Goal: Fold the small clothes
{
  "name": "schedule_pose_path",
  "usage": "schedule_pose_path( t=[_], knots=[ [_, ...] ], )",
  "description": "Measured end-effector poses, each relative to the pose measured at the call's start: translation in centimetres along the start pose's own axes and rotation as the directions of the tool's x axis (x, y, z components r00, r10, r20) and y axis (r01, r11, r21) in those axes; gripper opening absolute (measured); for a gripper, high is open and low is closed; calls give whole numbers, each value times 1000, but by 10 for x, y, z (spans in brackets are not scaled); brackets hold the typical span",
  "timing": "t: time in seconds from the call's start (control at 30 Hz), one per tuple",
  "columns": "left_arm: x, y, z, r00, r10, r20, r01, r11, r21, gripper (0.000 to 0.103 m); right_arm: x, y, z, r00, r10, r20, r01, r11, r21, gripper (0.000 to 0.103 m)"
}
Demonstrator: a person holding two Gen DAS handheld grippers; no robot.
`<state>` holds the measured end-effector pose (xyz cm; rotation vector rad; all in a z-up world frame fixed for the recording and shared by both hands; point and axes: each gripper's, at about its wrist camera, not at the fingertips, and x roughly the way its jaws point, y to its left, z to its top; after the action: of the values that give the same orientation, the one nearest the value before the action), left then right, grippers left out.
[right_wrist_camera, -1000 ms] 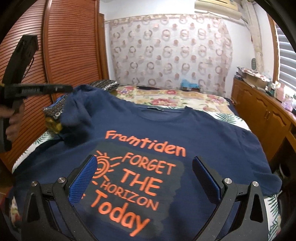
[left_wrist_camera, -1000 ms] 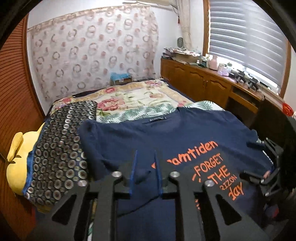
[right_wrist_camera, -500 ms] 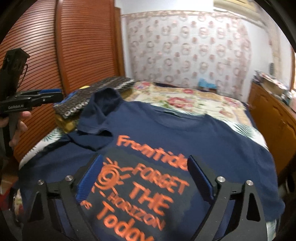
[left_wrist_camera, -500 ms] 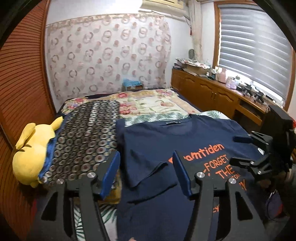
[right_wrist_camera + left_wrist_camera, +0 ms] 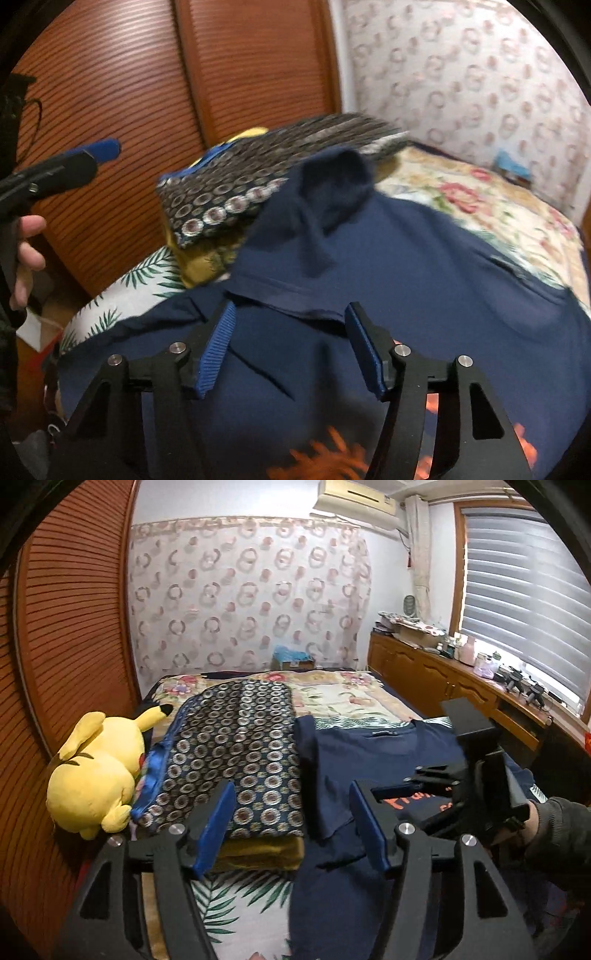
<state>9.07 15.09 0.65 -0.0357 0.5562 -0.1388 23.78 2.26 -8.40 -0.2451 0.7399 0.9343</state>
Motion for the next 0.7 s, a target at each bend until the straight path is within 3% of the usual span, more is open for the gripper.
schedule_pose_path(
  t=[0.17, 0.27, 0.37, 0.43, 0.57, 0.7],
  knots=[
    [4, 8, -3, 1000, 6, -8, -6, 1000, -18, 63, 34, 18, 15, 997, 52, -64, -56, 997, -59, 62],
    [6, 11, -2, 1000, 9, -9, -9, 1000, -21, 63, 50, 24, 17, 994, 54, -92, -61, 994, -85, 53],
    [10, 12, -2, 1000, 11, -12, -12, 1000, -18, 64, 57, 23, 17, 993, 30, -113, -41, 994, -100, 32],
    [12, 11, -2, 1000, 6, -13, -7, 1000, -16, 64, 56, 18, 17, 993, 35, -112, -45, 995, -91, 12],
    [17, 6, -3, 1000, -12, -17, 12, 1000, -12, 64, 38, -1, 20, 994, 78, -74, -82, 995, -55, 7],
    [25, 0, -3, 999, -29, -24, 29, 1000, -8, 64, 17, -19, 29, 999, 49, -21, -50, 998, -45, 6]
  ],
)
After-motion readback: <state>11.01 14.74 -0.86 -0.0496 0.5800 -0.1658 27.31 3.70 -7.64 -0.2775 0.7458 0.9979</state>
